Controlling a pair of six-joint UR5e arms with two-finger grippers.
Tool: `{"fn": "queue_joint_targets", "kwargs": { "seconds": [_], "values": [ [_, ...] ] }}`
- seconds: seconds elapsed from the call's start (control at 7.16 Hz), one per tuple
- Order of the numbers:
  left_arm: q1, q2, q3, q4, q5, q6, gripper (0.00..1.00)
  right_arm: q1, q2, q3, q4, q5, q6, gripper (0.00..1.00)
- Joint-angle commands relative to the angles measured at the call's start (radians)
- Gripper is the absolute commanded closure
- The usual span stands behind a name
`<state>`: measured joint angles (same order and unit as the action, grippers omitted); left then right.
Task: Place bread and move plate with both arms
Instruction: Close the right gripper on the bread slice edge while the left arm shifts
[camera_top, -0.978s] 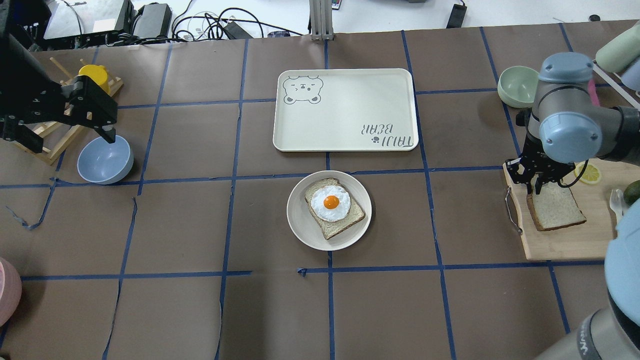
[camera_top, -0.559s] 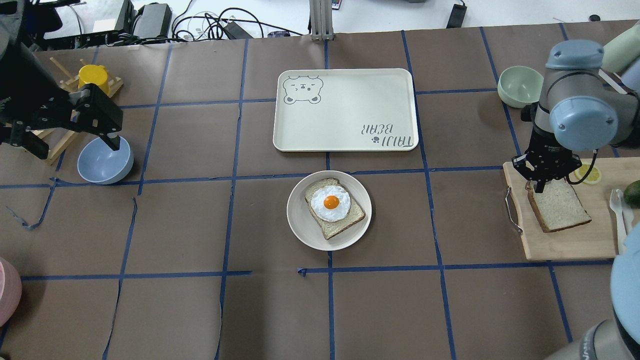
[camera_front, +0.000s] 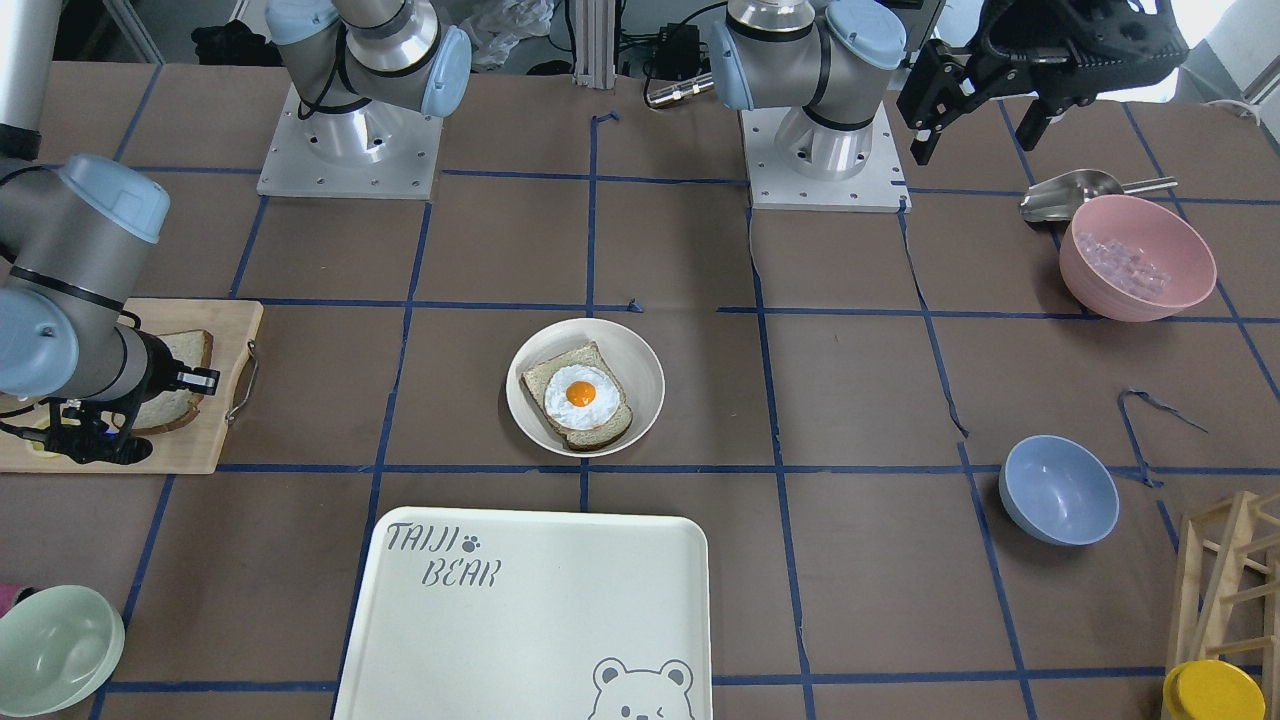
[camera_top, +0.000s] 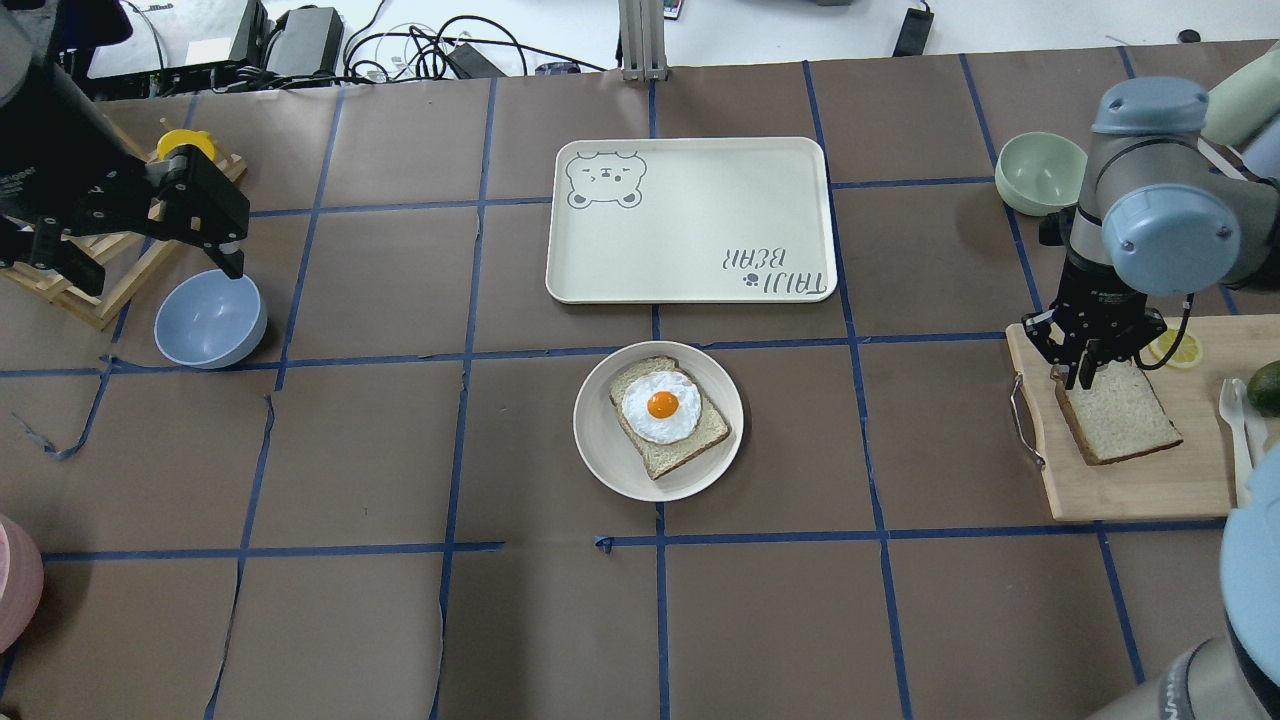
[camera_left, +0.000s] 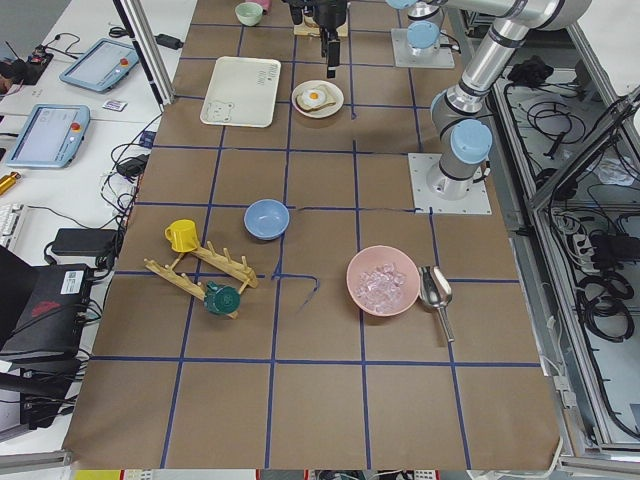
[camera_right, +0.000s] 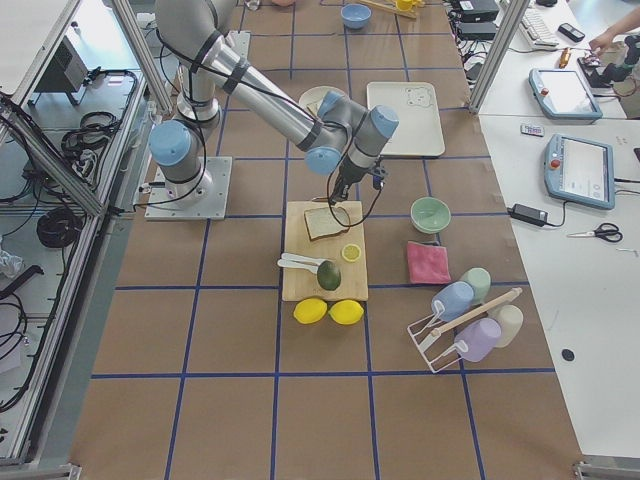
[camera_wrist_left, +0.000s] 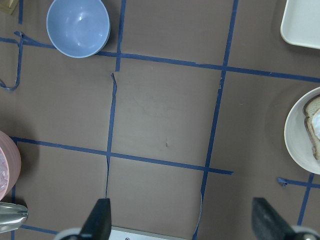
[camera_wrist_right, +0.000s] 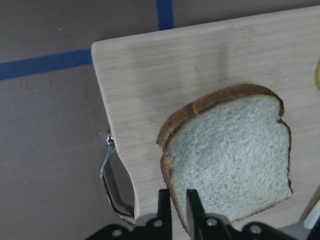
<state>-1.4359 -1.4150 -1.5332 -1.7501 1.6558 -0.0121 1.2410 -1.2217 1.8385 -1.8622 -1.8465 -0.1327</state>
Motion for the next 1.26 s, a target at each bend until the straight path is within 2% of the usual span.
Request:
{"fn": "queue_joint_targets", "kwargs": {
  "seconds": [0.0, 1.12],
  "values": [
    [0.006, -0.016, -0.004, 0.049, -0.005, 0.000, 0.00, 0.000, 0.019, -0.001, -0.005, -0.002, -0.004, 0.67],
    [0.005, -0.068, 0.014, 0.055, -0.007, -0.005, 0.00, 0.000, 0.060, 0.001, -0.026, -0.003, -0.004, 0.68]
  ]
}}
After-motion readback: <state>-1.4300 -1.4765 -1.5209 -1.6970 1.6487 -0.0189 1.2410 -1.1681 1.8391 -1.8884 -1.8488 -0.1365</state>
